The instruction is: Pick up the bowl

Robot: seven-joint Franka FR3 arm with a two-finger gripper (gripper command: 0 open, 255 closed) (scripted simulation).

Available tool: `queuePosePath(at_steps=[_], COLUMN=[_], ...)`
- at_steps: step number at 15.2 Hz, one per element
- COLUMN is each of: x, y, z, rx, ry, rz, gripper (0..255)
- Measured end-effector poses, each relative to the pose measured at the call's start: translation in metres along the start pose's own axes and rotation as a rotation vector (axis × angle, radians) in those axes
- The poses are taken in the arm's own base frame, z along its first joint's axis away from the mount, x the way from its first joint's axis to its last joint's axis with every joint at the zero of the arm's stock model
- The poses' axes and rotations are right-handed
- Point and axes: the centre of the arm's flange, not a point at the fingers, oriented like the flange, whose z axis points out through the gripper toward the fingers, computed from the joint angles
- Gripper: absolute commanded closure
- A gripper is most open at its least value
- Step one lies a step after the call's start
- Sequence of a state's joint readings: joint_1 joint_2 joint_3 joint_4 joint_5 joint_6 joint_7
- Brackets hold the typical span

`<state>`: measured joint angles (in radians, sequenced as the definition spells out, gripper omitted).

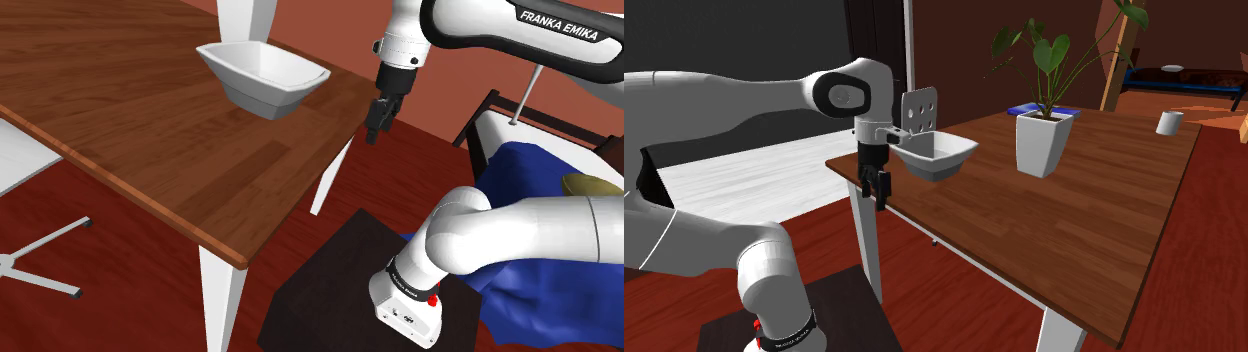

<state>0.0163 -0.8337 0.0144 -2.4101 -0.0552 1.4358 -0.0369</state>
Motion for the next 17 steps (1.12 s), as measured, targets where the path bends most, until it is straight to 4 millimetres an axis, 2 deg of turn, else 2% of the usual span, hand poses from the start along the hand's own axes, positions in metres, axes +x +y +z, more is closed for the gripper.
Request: queuePosePath(at_steps=[2, 4, 12, 17], x=[0.005, 0.023, 0.109, 0.164], y=[0.001, 0.007, 0.035, 0.059], z=[-0.002, -0.011, -0.059, -0.081], rx=[0.012, 0.052, 0.247, 0.370], ry=[0.002, 0.010, 0.047, 0.072], rz=[-0.002, -0.010, -0.047, -0.070], gripper=[0, 0, 0, 0])
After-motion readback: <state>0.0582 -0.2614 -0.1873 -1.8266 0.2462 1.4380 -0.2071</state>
